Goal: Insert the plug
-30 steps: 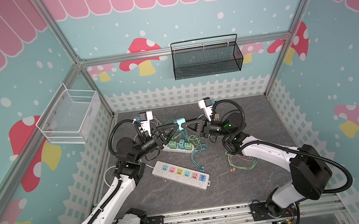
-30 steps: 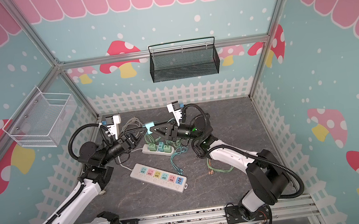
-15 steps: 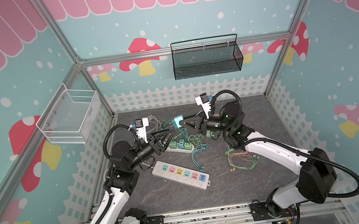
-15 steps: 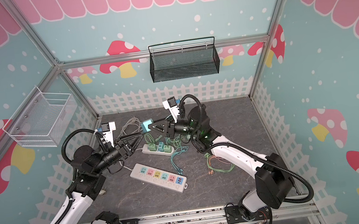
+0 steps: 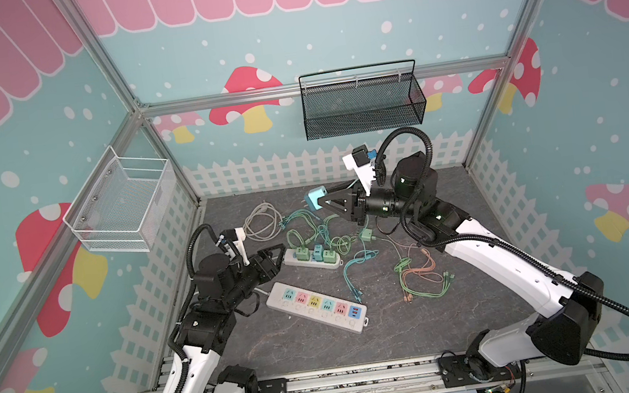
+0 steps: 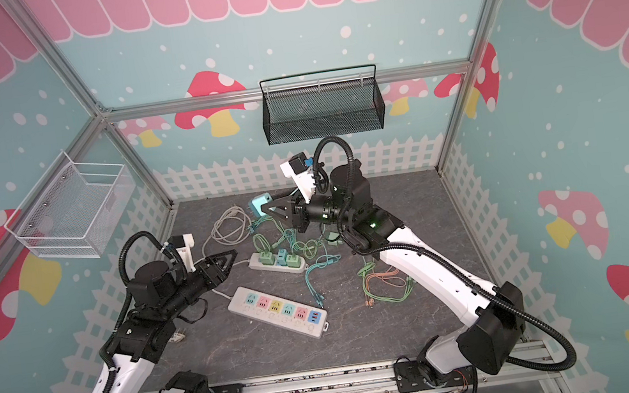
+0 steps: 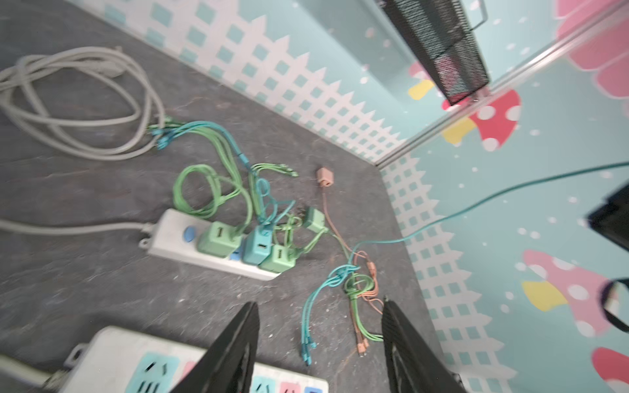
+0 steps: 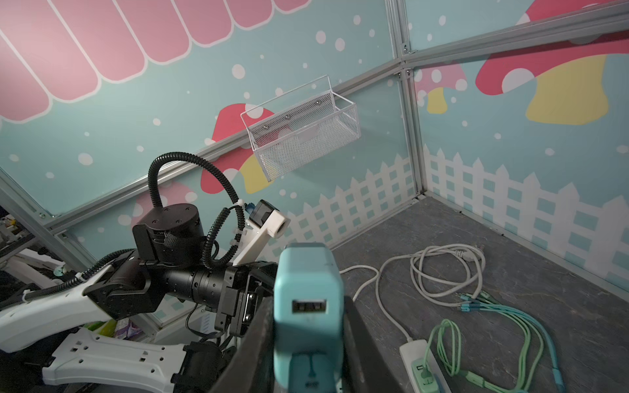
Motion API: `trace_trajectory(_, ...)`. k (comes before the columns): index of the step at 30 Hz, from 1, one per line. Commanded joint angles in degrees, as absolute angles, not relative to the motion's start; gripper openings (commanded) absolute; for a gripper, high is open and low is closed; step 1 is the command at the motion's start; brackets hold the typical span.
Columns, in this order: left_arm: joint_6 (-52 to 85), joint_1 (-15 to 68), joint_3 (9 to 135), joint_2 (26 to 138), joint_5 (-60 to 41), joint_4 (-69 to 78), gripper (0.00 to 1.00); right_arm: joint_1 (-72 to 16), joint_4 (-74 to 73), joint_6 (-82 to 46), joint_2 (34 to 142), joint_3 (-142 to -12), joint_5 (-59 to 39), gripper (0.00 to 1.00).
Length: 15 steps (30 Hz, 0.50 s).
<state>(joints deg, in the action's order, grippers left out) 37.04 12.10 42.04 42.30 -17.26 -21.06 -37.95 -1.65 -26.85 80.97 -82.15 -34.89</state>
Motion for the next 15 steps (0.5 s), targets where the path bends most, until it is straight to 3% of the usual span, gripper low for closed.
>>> trace_trajectory(1,36.6,10.8,41.6,42.2,-10.6,-28.8,0.57,-39.8,5.2,-21.5,80.8,-86.1,-32.4,0.05)
trace_trajectory(15,40.4,7.9,34.0,39.1,-3.2,-34.5,0.58,-52.0,17.7,-14.2,86.8,-85.5,-19.7,0.02)
